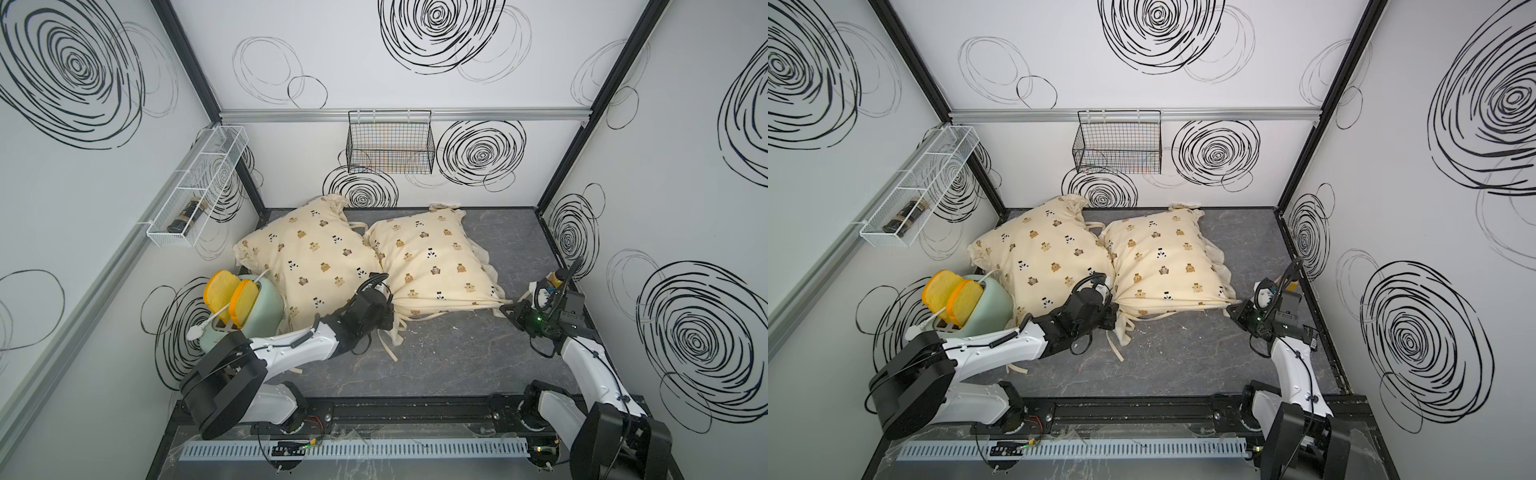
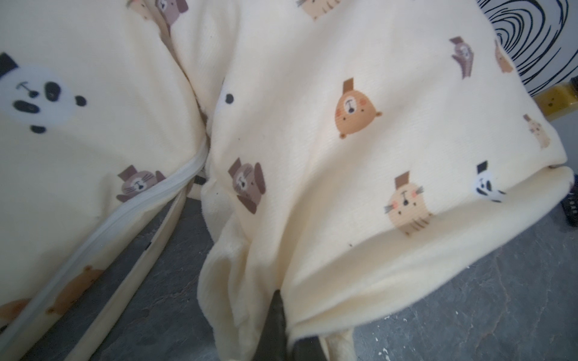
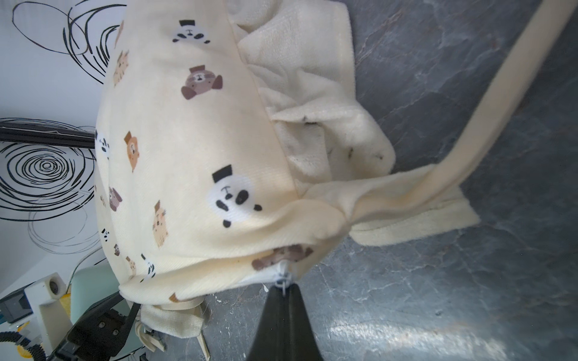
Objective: Zip up pillowcases
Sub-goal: Zip the zipper on the pillowcase.
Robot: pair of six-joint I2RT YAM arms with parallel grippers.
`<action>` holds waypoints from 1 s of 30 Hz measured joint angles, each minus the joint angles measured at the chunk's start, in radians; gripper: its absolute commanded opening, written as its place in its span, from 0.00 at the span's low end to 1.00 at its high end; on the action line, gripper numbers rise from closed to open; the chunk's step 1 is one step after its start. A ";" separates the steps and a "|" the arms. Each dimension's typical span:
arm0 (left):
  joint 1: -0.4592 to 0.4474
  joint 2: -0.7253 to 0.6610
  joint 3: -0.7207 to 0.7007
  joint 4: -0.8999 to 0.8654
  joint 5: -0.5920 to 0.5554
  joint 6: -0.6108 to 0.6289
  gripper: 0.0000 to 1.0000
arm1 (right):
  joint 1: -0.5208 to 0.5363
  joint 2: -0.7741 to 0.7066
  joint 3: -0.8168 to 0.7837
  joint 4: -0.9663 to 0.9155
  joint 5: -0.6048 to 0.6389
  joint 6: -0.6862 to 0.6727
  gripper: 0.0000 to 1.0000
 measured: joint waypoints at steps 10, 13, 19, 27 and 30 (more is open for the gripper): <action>-0.003 -0.007 -0.003 -0.049 -0.067 -0.004 0.00 | 0.016 -0.022 0.027 -0.010 0.079 0.013 0.26; -0.015 -0.008 -0.002 -0.056 -0.082 -0.006 0.13 | 0.069 -0.046 0.030 -0.002 0.103 0.025 0.28; -0.030 -0.038 0.030 -0.125 -0.109 -0.016 0.74 | 0.163 -0.062 0.039 0.052 0.168 0.026 0.69; -0.005 -0.233 0.131 -0.279 -0.211 0.050 0.96 | 0.204 0.084 0.157 0.211 0.363 -0.079 0.98; 0.075 -0.317 0.138 -0.272 -0.275 0.108 0.96 | 0.230 0.157 0.158 0.312 0.481 -0.161 0.98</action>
